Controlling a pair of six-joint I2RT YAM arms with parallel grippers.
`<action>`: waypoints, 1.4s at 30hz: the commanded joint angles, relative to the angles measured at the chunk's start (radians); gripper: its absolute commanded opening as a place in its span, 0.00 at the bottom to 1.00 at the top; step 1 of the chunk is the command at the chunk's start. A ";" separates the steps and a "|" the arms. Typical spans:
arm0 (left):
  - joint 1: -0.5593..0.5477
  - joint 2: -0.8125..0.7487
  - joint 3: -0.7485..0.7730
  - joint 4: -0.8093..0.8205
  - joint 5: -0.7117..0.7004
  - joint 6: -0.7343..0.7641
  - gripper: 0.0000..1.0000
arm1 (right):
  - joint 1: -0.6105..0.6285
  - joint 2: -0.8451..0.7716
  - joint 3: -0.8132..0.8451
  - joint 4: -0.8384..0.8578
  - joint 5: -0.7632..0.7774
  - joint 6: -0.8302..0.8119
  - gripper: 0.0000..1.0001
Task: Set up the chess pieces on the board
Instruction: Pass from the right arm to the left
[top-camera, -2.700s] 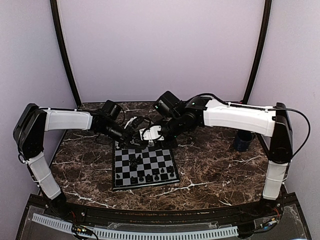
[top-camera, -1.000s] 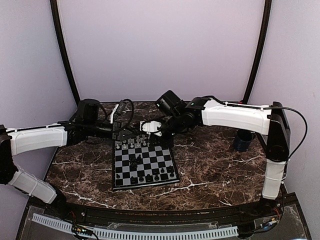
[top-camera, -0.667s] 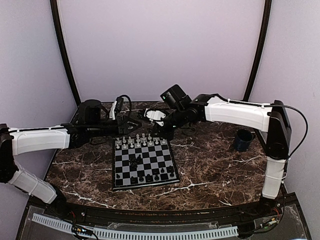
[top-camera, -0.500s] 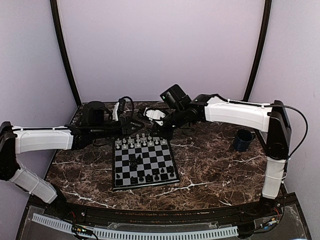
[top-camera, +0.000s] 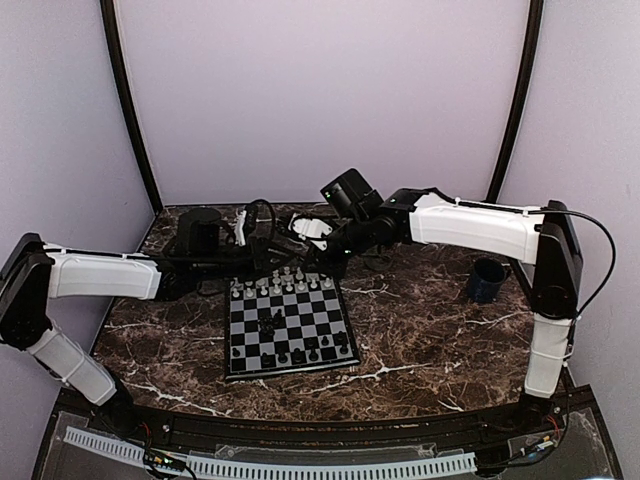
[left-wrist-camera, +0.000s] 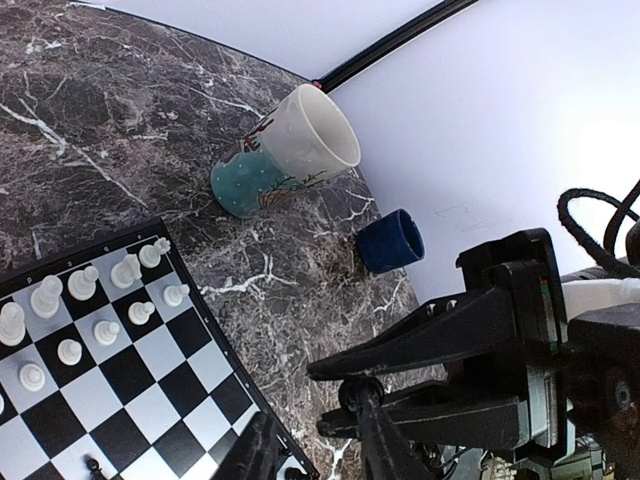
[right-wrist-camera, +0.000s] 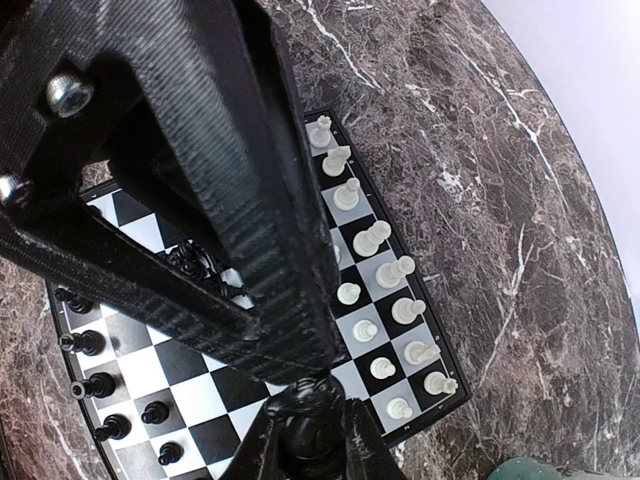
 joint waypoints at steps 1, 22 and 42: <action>-0.003 0.018 0.027 0.088 0.031 -0.033 0.31 | 0.014 -0.003 0.021 0.023 -0.017 0.007 0.18; -0.003 0.070 -0.004 0.259 0.129 -0.081 0.37 | 0.013 0.008 0.026 0.022 0.002 0.011 0.18; -0.014 0.098 0.053 0.113 0.121 -0.019 0.05 | 0.011 -0.006 0.014 0.015 0.009 0.009 0.23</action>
